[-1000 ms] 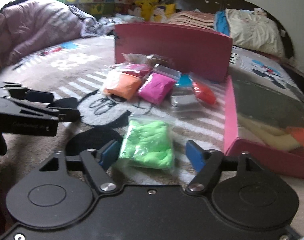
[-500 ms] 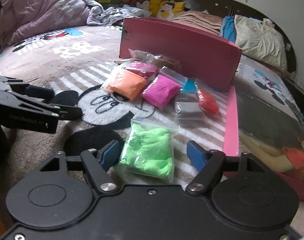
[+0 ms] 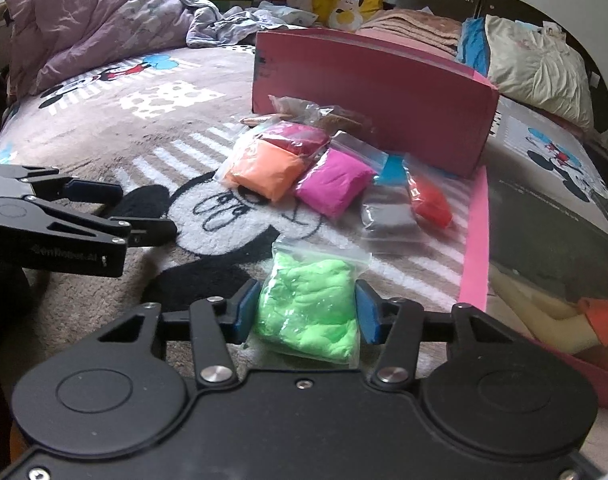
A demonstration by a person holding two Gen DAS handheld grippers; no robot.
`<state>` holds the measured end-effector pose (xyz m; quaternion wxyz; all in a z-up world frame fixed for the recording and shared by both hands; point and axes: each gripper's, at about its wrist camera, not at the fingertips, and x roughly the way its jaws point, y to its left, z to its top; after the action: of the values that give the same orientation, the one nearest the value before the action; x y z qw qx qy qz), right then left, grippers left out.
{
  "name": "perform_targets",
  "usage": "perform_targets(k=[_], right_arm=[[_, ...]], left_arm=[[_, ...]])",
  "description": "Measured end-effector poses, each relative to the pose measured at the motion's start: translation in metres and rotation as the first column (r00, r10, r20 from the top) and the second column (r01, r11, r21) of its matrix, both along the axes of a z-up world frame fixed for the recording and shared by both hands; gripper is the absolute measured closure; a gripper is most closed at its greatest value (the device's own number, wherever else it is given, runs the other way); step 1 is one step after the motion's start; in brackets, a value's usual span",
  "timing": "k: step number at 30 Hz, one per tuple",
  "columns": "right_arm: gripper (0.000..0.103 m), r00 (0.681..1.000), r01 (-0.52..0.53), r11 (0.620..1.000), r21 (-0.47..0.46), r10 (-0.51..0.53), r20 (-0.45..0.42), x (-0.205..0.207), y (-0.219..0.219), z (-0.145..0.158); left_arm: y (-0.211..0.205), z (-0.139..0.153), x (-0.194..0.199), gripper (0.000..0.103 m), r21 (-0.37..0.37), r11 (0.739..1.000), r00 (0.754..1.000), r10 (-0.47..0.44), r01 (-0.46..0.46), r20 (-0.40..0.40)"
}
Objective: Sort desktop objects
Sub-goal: 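Move the open left tool back beside the clay pile, then lift the green clay bag with the right tool and carry it over the shoebox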
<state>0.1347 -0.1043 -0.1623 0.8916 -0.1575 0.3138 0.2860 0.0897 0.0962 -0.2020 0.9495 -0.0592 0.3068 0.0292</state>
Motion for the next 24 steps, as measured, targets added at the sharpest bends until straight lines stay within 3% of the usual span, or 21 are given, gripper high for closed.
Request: perform_targets(k=[8,11,16,19,24], right_arm=[[0.053,0.999,0.031,0.998,0.052,-0.032,0.014,0.006,-0.019,0.025],[0.053,0.999,0.037,0.997,0.071,-0.038,0.023,0.012,-0.024,0.038],[0.053,0.999,0.033,0.994,0.103,-0.038,0.038,0.028,-0.027,0.061],[0.053,0.998,0.023,0.992,0.123,-0.029,0.049,0.039,-0.026,0.076],[0.053,0.997,0.008,0.989,0.147,-0.019,0.073,0.06,-0.02,0.099]], left_arm=[[-0.013,0.009,-0.001,0.022,0.069,0.997,0.997,-0.034,0.029,0.069],[-0.011,0.011,0.005,0.022,0.032,0.999,0.997,-0.023,0.021,0.071],[-0.007,0.025,0.017,0.022,-0.096,0.995,0.998,-0.005,0.011,0.064],[-0.014,0.025,0.023,0.022,-0.089,0.995,0.995,-0.032,0.04,0.092],[-0.027,0.009,0.03,0.022,-0.05,0.998,0.997,-0.047,0.05,0.054]])
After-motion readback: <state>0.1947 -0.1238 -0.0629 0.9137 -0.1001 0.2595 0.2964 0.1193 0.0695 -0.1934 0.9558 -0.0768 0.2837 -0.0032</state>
